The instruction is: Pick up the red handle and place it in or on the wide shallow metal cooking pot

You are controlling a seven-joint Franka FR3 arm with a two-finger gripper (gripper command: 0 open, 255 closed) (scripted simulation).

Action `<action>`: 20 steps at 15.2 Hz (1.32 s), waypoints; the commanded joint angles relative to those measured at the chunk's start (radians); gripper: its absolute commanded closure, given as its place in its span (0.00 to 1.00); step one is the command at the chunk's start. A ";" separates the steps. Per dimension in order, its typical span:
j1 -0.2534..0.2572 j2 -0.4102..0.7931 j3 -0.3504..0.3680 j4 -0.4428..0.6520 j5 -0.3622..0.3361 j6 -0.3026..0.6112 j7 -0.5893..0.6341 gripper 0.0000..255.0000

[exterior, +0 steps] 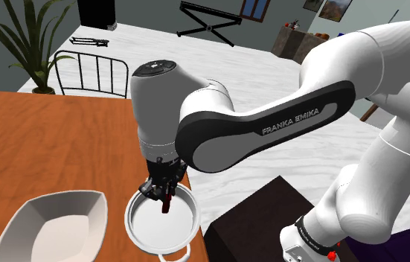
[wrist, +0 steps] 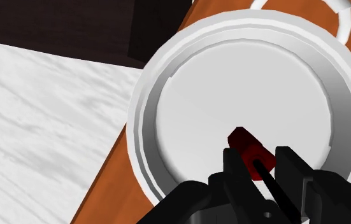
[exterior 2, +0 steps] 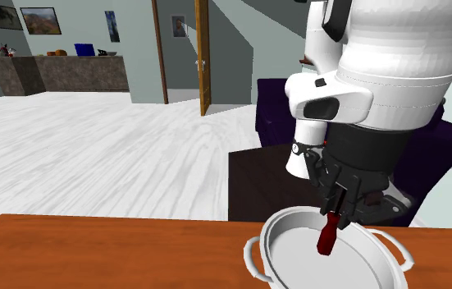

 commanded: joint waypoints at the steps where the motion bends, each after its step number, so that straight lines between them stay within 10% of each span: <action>1: 0.000 0.001 0.000 -0.001 -0.001 0.002 0.001 1.00; 5: 0.000 0.001 0.000 -0.001 -0.001 0.002 0.001 1.00; 6: 0.000 0.001 0.000 -0.001 -0.001 0.002 0.001 0.00; 20: 0.000 -0.015 0.003 0.112 0.011 -0.123 -0.008 0.00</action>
